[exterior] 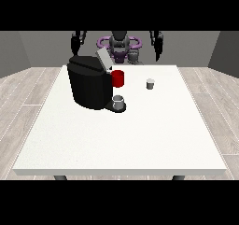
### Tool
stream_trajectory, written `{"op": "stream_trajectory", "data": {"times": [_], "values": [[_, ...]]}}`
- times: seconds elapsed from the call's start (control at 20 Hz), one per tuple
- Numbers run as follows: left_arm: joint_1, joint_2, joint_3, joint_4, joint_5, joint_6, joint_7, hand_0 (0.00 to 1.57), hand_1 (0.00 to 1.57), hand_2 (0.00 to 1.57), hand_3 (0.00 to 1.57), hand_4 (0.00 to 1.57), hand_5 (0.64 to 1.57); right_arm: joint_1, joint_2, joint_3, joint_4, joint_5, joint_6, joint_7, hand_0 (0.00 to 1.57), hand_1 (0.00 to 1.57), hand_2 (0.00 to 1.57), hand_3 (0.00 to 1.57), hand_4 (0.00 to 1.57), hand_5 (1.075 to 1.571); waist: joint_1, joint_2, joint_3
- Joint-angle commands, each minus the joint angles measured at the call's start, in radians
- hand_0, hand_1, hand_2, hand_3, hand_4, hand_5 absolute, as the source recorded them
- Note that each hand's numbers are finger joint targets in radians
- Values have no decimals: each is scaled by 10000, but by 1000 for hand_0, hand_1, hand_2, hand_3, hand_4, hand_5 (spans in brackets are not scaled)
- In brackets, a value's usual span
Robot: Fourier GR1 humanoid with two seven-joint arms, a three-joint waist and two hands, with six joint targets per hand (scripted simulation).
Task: Insert the coffee pod into the coffee machine and close the lid
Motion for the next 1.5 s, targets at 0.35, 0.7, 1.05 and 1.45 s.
{"op": "stream_trajectory", "data": {"times": [0.35, 0.7, 1.05, 1.45], "values": [[461, 1767, -957, -406, -1668, -1336, -1354, 0, 0, 0, 0, 0, 1571, 150, -21, -502, 738, 1286, -1414, -426, 0, 0, 0, 0, 0, 1571, 278, -238, 31], [-903, 3067, 197, 804, -1865, -2025, -1297, 0, 0, 0, 0, 0, 1571, -414, 204, -142, 580, 1770, -1703, -444, 0, 0, 0, 0, 0, 1571, -354, 559, 29], [-2510, 3495, 520, 2616, -2664, -2033, -941, 0, 0, 0, 0, 0, 1571, -1189, 840, 499, 336, 1898, -1734, -135, 0, 0, 0, 0, 0, 1571, -1126, 1520, 26], [-3465, 4083, 568, 4685, -3613, -2271, -1495, 0, 0, 0, 0, 0, 1571, -1511, 864, 743, 469, 2377, -1891, 555, 0, 0, 0, 0, 0, 1571, -1378, 2050, 24]]}}
